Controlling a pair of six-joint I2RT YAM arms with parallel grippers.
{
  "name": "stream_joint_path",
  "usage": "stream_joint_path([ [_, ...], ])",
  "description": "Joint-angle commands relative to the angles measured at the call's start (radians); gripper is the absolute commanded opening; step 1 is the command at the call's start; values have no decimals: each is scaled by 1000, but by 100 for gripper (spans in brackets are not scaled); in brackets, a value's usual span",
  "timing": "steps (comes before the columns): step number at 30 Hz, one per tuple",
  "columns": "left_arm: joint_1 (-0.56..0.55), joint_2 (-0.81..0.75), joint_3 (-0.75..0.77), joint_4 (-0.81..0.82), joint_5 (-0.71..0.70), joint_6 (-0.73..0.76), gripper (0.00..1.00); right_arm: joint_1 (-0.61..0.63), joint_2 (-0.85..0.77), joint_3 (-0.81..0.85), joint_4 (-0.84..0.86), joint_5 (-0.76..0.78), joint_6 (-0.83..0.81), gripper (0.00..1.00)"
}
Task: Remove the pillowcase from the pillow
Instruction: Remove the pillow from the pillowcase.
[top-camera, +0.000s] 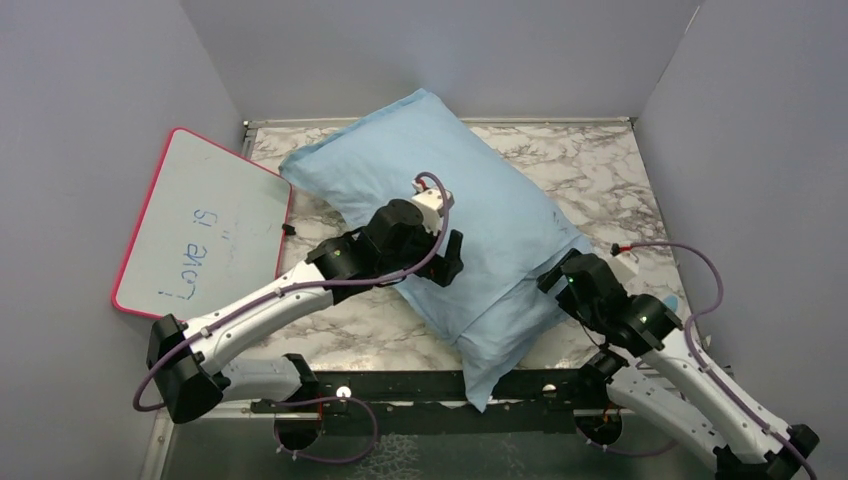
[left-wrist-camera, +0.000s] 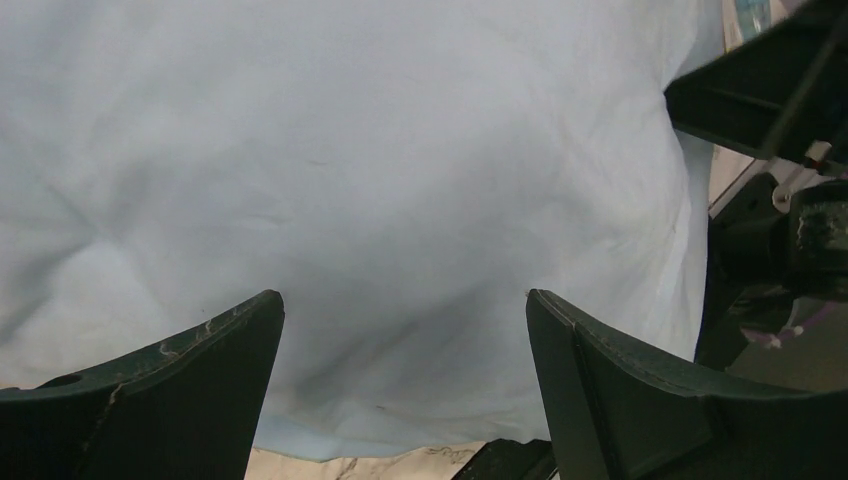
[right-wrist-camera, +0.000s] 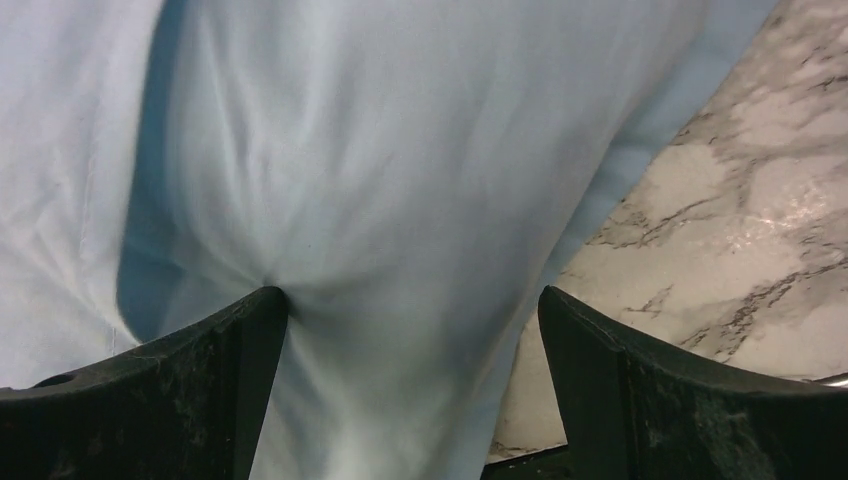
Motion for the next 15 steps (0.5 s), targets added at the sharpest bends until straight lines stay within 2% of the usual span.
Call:
stream_joint_path([
  [1,-112,35,82,-10,-51,76,93,3,77,-55,101,-13,26,100],
  [4,-181,79,122,-31,-101,93,93,4,104,-89,305,-81,-113,100],
  [6,-202,107,139,-45,-126,100,93,3,138,-75,384,-102,-170,100],
  [12,-233,160,177,-53,-185,109,93,1,306,51,468,-52,-370,100],
  [15,-235,197,200,-54,-206,125,93,1,378,116,423,-1,-409,100],
])
